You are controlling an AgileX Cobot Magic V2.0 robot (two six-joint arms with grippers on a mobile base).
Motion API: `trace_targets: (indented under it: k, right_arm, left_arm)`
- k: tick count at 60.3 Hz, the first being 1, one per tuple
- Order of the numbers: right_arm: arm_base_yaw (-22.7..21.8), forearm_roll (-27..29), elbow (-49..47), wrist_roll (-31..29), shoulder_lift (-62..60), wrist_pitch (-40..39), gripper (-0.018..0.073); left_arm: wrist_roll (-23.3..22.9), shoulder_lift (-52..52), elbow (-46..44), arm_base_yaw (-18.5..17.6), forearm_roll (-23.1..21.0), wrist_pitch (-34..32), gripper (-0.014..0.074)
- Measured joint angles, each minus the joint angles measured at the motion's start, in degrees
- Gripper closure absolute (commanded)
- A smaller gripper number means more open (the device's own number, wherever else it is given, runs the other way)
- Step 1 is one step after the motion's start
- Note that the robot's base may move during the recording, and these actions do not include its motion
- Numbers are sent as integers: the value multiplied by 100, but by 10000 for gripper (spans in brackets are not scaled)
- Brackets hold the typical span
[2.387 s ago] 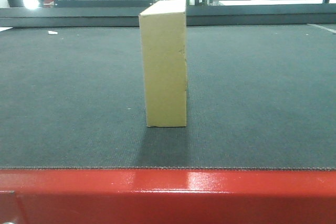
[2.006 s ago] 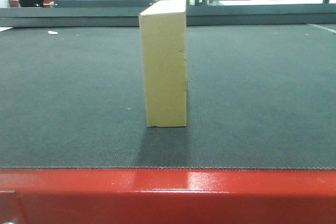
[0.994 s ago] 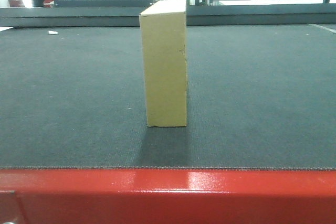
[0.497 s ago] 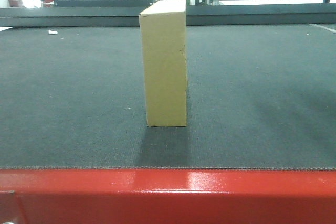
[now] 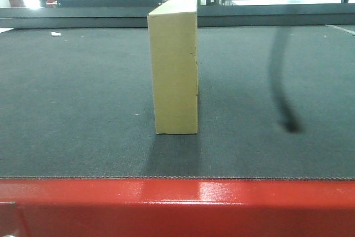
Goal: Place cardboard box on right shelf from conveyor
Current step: 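Lower the right gripper over the tan box and grip it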
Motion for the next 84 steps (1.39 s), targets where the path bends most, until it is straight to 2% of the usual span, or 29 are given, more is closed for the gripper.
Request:
trace_targets:
  k: [10, 18, 68, 71, 75, 84]
  right_arm:
    - [216, -706, -1054, 1234, 796, 1007, -65]
    - [240, -938, -1496, 1559, 1189, 1280, -65]
    - [154, -1174, -1573, 1706, 2165, 1311, -57]
    - [130, -1174, -1573, 1706, 2213, 1311, -22]
    - [90, -1152, -1573, 1706, 2249, 1311, 74]
    - [13, -975, -1573, 1719, 2250, 1311, 397]
  left_arm:
    - [0, 0, 0, 0, 0, 0, 713]
    - [0, 0, 0, 0, 0, 0, 713]
    - [0, 0, 0, 0, 0, 0, 713]
    - [0, 0, 0, 0, 0, 0, 713]
    - [0, 0, 0, 0, 0, 0, 713]
    - [0, 0, 0, 0, 0, 0, 712]
